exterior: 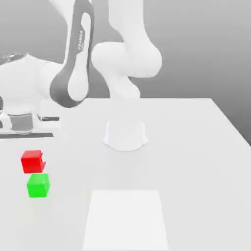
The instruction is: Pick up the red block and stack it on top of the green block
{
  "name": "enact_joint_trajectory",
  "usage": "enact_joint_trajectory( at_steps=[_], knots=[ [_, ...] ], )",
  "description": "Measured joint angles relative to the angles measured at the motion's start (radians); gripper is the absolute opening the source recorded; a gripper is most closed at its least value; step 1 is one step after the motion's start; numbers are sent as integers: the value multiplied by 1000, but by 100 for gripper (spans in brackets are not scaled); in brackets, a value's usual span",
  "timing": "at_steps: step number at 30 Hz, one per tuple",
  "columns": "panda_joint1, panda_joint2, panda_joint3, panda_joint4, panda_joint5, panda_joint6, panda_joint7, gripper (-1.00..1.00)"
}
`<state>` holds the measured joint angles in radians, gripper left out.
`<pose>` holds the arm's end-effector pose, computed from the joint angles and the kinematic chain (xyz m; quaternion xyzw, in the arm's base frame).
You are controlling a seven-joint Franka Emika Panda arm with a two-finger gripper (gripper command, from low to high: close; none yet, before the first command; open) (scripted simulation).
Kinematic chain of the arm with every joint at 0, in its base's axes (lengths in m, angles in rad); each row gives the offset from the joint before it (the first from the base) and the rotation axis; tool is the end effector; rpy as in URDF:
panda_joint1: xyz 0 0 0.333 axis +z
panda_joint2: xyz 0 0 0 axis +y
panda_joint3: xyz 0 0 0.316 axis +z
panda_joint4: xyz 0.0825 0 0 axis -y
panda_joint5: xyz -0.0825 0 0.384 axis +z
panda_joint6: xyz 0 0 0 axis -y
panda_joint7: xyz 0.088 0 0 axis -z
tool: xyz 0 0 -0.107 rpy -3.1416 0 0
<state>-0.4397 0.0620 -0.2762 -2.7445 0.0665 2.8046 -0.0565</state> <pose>0.2940 -0.2626 0.2016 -0.9356 0.3530 -0.0014 0.0022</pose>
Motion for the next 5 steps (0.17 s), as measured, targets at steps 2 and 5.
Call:
enact_joint_trajectory(
  at_steps=[2,5],
  knots=[
    [-13,55,21,1,45,50,-32,-100],
    [-17,69,26,1,58,63,-41,100]
  ],
)
